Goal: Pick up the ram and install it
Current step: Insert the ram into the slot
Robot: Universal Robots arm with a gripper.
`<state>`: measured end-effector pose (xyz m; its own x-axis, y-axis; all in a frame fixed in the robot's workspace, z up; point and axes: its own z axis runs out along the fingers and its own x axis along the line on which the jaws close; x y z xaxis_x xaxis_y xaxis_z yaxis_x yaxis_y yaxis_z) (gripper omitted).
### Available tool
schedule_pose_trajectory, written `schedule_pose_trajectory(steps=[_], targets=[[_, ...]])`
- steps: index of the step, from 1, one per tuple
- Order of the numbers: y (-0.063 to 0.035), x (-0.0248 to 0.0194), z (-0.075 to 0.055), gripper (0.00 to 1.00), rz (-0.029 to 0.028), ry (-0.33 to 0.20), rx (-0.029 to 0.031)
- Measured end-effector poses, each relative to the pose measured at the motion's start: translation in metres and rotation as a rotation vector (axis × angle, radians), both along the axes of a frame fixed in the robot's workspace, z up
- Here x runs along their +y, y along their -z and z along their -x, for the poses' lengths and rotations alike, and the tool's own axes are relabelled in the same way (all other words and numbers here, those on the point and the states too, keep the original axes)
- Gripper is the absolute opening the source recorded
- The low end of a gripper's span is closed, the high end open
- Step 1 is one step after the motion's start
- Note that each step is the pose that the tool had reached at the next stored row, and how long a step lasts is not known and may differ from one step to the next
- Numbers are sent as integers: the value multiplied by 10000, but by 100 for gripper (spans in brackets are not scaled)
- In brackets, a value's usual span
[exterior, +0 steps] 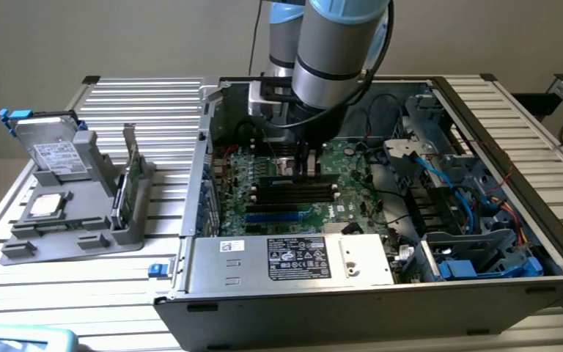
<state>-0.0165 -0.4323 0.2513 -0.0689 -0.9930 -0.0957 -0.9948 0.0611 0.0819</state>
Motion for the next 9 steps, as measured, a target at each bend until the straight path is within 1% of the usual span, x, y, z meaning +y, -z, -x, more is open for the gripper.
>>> schedule_pose_trajectory(steps=[5, 9], targets=[[91, 1, 11, 14, 7, 105, 0], [162, 6, 65, 14, 8, 192, -10]])
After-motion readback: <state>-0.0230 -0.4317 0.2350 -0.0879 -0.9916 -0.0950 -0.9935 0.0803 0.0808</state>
